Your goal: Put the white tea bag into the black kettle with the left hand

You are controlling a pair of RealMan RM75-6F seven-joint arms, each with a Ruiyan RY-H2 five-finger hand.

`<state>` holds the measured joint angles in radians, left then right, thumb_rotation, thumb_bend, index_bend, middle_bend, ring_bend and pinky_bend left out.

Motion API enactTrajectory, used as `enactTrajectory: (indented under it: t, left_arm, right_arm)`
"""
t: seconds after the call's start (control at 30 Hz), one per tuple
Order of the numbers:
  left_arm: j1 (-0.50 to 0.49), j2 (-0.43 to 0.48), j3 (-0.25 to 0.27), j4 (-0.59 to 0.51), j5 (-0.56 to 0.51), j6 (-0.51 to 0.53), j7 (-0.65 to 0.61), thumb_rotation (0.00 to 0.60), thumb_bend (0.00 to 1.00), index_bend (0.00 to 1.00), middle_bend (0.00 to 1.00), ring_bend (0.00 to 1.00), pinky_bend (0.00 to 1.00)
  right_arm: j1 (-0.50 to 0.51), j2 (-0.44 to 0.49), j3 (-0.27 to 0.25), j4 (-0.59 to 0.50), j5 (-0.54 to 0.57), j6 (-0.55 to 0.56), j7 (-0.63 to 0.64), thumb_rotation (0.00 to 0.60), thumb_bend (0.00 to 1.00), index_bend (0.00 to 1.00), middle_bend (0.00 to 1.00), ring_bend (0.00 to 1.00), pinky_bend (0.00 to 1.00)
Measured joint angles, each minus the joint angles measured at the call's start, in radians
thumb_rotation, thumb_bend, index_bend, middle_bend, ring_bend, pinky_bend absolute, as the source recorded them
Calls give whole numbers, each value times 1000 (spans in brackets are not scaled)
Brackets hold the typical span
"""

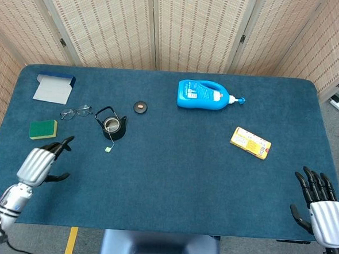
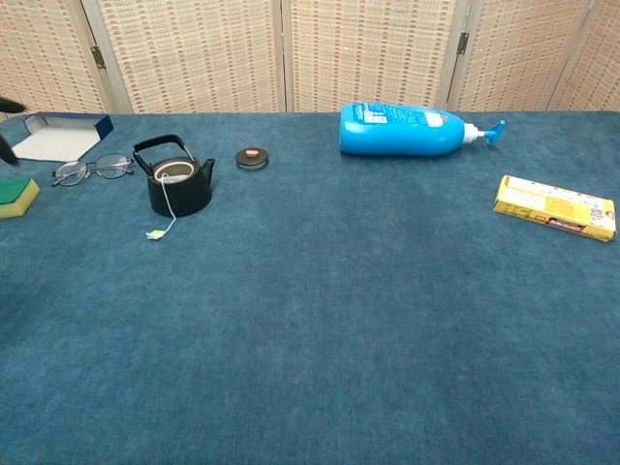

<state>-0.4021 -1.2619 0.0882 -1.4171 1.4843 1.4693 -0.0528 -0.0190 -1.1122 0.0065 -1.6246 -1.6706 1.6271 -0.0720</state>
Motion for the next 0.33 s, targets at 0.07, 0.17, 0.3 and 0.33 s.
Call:
enactTrajectory:
  t: [0.07,0.17,0.3,0.33]
  left_arm:
    - [81,1,6,-22,-16,91,93,600,194,0,57,9,139]
    - [146,3,13,-39,-28,165,141,600,194,0,40,0,124]
    - [212,8,14,-59,-47,182,97,600,194,0,38,0,123]
    - [222,10,12,-65,-52,180,87,600,194,0,38,0,123]
  right_arm:
    - [8,0,3,-6,13,-22,-6,600,397,0,0,0,0]
    - [26,4,-1,-13,6,-61,-4,600,397,0,0,0,0]
    - [42,13,-13,-20,-10,-85,0,600,397,0,0,0,0]
    - [43,15,-15,-19,-13,-86,2,600,397,0,0,0,0]
